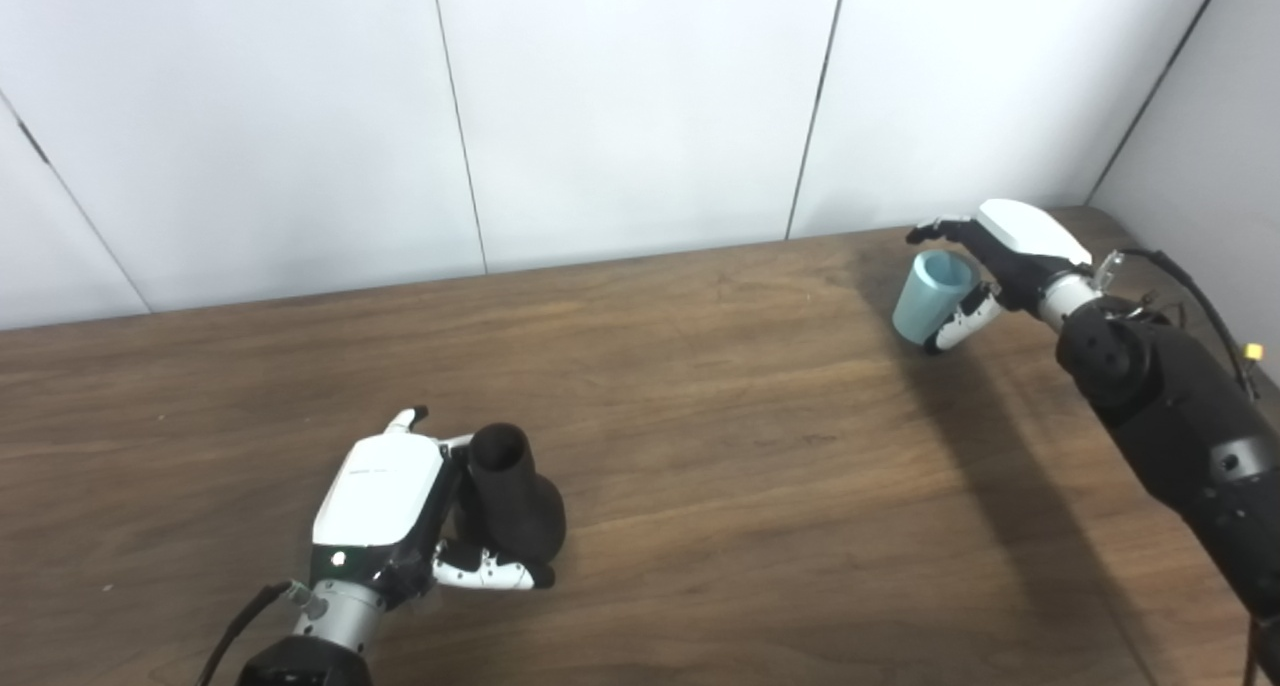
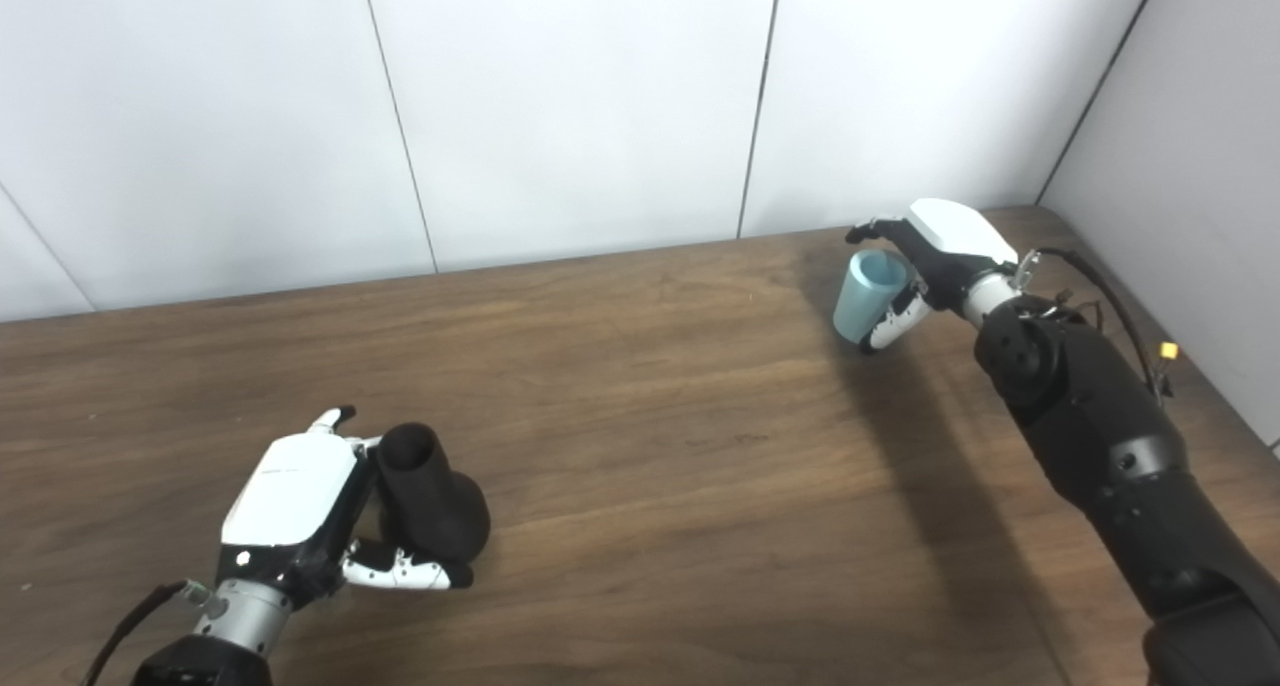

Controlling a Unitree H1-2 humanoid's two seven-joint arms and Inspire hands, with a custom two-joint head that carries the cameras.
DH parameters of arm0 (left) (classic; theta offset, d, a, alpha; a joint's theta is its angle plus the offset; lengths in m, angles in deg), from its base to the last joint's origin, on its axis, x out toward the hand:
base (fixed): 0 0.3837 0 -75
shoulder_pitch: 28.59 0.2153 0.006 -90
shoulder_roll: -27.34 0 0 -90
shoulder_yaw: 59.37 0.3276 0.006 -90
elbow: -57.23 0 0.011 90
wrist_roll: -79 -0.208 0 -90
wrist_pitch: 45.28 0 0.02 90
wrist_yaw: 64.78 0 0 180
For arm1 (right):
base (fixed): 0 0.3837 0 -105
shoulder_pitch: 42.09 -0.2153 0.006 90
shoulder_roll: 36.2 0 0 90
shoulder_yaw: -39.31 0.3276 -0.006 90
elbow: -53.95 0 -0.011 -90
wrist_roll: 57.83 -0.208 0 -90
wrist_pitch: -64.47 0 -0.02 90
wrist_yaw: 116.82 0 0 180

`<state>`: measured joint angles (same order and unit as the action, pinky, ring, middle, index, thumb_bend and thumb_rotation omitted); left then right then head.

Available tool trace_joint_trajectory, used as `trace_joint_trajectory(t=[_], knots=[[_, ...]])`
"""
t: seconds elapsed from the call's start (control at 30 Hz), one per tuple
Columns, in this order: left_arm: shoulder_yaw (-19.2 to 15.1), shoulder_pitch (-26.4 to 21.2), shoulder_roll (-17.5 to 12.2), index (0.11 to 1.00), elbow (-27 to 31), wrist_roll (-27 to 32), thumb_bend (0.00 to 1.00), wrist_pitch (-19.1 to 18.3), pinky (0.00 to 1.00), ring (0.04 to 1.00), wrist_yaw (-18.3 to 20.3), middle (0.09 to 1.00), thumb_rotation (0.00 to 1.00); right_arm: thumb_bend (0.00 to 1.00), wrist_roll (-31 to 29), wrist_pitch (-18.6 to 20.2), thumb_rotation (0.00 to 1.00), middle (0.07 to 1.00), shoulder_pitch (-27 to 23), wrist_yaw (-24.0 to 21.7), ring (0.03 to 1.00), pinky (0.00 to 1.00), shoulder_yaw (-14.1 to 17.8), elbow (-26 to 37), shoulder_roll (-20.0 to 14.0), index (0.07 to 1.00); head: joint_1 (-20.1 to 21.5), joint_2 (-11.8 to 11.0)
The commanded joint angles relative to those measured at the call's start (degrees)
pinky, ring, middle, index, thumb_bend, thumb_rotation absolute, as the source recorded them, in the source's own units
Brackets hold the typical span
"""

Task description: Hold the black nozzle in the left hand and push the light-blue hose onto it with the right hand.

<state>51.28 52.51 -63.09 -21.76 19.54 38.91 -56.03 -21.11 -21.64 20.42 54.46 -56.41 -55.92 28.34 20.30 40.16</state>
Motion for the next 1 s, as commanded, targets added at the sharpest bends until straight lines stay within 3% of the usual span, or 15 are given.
trace_joint_trajectory(t=[0.0, 0.27, 0.4, 0.43, 0.57, 0.7, 0.73, 0.8, 0.87, 0.9, 0.97], knots=[[-0.42, -0.46, -0.25, 0.511, 1.7, -0.55, 0.52, 0.23, 0.96, 0.586, -0.22, 0.444, 0.0, 0.94, -0.46, -1.74, 0.04, 0.816, -2.94, 2.29, 0.828, 0.76, 0.76, 0.6, -1.69, 0.761, 0.08, 0.1], [-0.34, -0.42, -0.21, 0.513, 1.65, -0.63, 0.52, 0.14, 0.93, 0.589, 0.05, 0.44, 0.0, 0.93, 1.11, -1.5, 0.02, 0.772, -2.93, 2.85, 0.779, 0.71, -0.39, 0.93, -1.81, 0.701, 0.1, 0.2], [-0.26, -0.42, -0.17, 0.511, 1.66, -0.85, 0.52, 0.17, 0.95, 0.586, 0.02, 0.443, 0.0, 0.9, 1.22, -0.56, 0.02, 0.802, -2.65, 1.44, 0.774, 0.69, -1.0, 1.37, -2.34, 0.666, -0.42, 0.45], [-0.24, -0.45, -0.21, 0.511, 1.67, -0.85, 0.52, 0.16, 0.95, 0.584, 0.17, 0.442, 0.0, 0.9, 1.01, -0.42, 0.01, 0.795, -2.58, 1.03, 0.732, 0.64, -1.05, 1.45, -2.46, 0.655, -0.52, 0.54], [-0.27, -0.47, -0.13, 0.514, 1.95, -1.04, 0.52, -0.19, 0.93, 0.583, 0.66, 0.436, 0.0, 0.87, -0.63, -1.24, 0.0, 0.638, -2.31, -0.06, 0.573, 0.53, -0.68, 1.19, -2.77, 0.617, -0.37, 0.63], [-0.29, -0.47, -0.17, 0.512, 1.98, -1.06, 0.52, -0.02, 0.97, 0.582, 0.6, 0.438, 0.0, 0.85, -0.84, -1.44, 0.0, 0.586, -2.27, -0.11, 0.55, 0.59, -0.84, 1.26, -3.11, 0.596, -0.29, 0.7], [-0.28, -0.48, -0.16, 0.512, 1.97, -1.12, 0.52, 0.05, 0.97, 0.581, 0.48, 0.439, 0.0, 0.69, -0.46, -1.74, 0.06, 0.607, -2.27, 0.45, 0.577, 0.6, -0.97, 1.2, -3.19, 0.545, -0.34, 0.74], [-0.28, -0.48, -0.13, 0.511, 1.96, -1.17, 0.52, 0.12, 0.98, 0.579, 0.32, 0.442, 0.0, 0.56, -0.04, -2.45, 0.11, 0.629, -2.28, 1.46, 0.651, 0.64, -1.01, 0.92, -3.23, 0.501, -0.37, 0.78], [-0.3, -0.48, -0.11, 0.511, 2.01, -1.17, 0.52, 0.05, 0.95, 0.578, 0.44, 0.442, 0.0, 0.53, -0.08, -4.17, 0.12, 0.604, -2.24, 3.64, 0.629, 0.64, -0.54, 0.19, -2.91, 0.491, -0.37, 0.78], [-0.29, -0.48, -0.09, 0.511, 2.13, -1.26, 0.52, -0.07, 0.93, 0.582, 0.62, 0.442, 0.0, 0.52, 0.26, -4.95, 0.05, 0.535, -2.16, 4.94, 0.534, 0.57, -0.38, 0.08, -2.79, 0.484, -0.34, 0.95], [-0.26, -0.5, -0.05, 0.51, 2.33, -1.4, 0.52, -0.28, 0.93, 0.585, 0.99, 0.443, 0.0, 0.52, 0.86, -6.11, 0.01, 0.491, -2.1, 6.8, 0.483, 0.55, -0.32, 0.09, -2.71, 0.487, -0.42, 1.03]])
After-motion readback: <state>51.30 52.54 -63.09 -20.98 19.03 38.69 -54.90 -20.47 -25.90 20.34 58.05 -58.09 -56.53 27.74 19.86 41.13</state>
